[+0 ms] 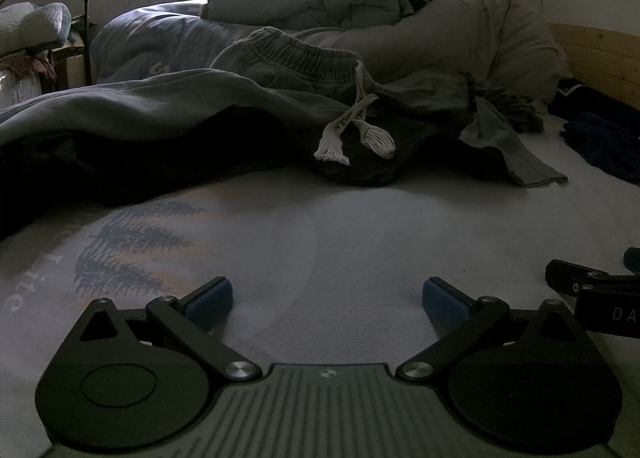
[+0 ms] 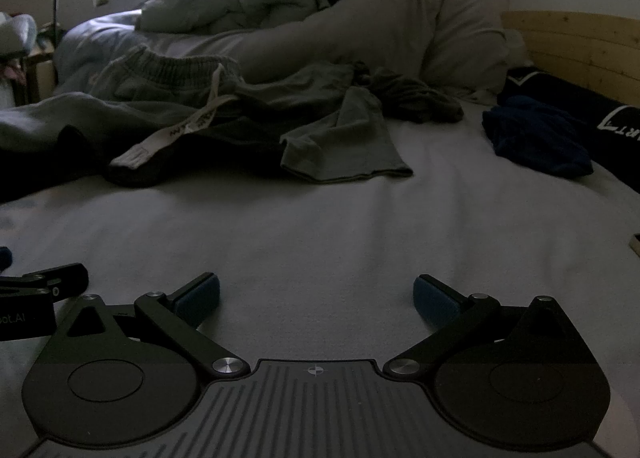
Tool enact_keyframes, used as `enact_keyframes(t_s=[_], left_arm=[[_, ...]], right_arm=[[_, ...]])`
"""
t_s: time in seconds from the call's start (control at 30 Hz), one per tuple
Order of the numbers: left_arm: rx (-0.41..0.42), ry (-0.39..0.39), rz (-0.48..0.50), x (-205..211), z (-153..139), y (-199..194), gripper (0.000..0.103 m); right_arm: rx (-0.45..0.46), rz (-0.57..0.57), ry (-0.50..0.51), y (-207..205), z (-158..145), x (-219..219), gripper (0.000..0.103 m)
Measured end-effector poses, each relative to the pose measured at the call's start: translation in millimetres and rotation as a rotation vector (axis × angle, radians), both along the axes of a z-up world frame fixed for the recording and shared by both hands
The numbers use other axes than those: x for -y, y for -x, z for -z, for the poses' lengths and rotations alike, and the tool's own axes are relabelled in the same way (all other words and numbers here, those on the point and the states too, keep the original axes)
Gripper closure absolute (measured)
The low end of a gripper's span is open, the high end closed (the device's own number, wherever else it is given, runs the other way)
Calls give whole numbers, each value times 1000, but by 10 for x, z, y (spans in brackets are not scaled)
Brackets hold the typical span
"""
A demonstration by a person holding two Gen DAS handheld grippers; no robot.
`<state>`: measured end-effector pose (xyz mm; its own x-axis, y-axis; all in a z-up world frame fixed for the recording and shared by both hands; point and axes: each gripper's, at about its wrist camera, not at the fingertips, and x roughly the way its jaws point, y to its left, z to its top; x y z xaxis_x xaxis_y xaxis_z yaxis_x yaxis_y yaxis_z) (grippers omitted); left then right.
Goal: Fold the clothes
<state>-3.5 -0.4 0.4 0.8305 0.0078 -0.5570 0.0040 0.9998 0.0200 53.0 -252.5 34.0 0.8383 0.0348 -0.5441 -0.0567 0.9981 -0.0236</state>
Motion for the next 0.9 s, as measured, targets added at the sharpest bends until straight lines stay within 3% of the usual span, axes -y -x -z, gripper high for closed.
enact_keyframes(t_s=[0.57, 0.73, 0.9], left_arm=[[-17, -34, -31, 81, -12, -85, 0], [3, 41, -1, -85, -177, -76, 0], [205, 205, 49, -517, -677, 54, 0]], right_arm=[[-12, 1, 18, -37, 9, -22, 0], [-58, -20, -2, -79, -101, 15, 0], [-76, -24, -116, 51, -555, 87, 0]])
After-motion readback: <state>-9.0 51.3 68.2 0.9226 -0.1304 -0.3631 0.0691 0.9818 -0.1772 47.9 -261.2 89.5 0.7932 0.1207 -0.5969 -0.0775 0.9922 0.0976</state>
